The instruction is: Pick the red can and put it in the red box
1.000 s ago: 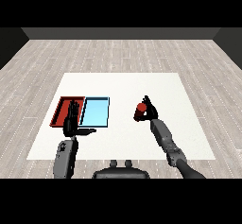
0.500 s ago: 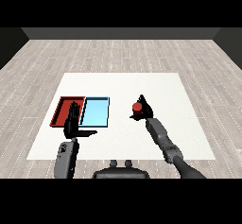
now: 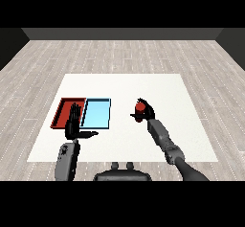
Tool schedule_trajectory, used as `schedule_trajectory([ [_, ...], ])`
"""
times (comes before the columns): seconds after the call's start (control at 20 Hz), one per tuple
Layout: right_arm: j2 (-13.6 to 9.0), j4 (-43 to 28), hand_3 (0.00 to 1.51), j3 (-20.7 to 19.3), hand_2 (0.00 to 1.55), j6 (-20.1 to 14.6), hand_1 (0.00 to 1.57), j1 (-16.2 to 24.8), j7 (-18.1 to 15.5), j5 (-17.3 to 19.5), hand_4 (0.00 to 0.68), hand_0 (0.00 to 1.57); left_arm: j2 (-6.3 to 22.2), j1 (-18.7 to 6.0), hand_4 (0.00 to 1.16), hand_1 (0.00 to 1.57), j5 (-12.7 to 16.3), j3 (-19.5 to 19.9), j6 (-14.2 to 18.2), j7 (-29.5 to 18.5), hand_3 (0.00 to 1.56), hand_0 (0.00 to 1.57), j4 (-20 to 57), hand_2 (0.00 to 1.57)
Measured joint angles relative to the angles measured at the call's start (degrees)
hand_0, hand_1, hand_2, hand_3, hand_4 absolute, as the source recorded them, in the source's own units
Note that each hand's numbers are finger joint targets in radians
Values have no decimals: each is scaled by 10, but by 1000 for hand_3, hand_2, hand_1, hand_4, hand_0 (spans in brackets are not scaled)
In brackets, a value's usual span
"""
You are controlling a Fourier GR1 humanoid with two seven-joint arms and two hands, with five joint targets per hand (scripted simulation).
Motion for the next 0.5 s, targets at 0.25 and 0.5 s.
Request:
schedule_trajectory([
  [0.25,1,6,1401,1,1450,-47,1474,-13,5,9,589,1474,2,12,0,0,4,-1,0,17,0,0,-27,0],
  [0.5,1,-4,1378,15,1441,-60,1467,-3,-1,21,598,1467,-3,11,0,0,0,-6,1,8,0,0,-14,0],
])
